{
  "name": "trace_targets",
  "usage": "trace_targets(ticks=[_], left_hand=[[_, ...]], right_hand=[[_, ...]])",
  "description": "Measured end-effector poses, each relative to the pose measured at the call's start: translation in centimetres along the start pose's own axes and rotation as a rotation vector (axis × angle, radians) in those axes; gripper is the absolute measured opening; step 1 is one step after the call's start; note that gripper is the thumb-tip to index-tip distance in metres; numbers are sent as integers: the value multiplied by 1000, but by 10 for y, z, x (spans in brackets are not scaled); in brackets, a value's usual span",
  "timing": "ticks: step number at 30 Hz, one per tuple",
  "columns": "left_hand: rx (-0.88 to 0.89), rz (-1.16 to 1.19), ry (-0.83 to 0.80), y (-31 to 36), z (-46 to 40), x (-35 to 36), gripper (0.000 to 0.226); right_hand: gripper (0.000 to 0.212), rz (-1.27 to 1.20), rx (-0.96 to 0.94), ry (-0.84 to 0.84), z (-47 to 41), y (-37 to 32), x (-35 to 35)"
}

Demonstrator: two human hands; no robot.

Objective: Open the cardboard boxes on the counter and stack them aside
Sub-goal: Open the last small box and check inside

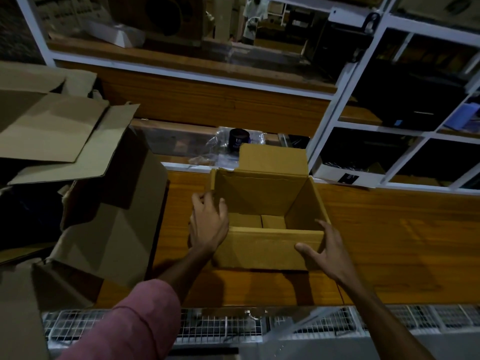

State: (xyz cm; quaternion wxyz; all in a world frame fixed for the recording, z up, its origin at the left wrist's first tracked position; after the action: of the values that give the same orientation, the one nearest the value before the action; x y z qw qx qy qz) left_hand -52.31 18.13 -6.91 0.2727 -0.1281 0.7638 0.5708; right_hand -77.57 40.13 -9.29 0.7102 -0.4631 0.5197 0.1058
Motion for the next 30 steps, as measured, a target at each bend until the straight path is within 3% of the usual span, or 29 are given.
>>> trace_targets(ticks=[5,9,12,16,21,30], left_hand=[[102,-19,-48,-10,21,-1,77],[346,-113,-209,-29,45,3,90],[519,-262,-278,-44,57,8,117],[496,-236,-319,-48,60,18,140],[382,-208,-347,-49,55,21,143],[457,-205,-187,-7,47,-27,122]], right_hand=[[101,-88,20,10,9,1,7],[108,-99,36,37,16,-6,13],[112,-109,51,62,21,-12,18],[115,-84,75,87,29,-17,26],[105,-41,75,141,40,-20,29],[98,-22,-71,310,47,-63,-20]])
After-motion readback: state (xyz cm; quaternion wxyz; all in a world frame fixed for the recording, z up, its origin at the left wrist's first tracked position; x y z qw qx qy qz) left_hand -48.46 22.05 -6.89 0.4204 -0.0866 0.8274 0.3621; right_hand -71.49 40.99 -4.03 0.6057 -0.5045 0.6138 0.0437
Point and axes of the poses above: each hand's wrist, its own z-axis away from the middle knuckle, its own x-axis out of the palm, y = z × x, the point moved 7 cm from there along -z, towards the middle knuckle, and after that the axes turned 4 degrees about z, right-handed, at the moved point
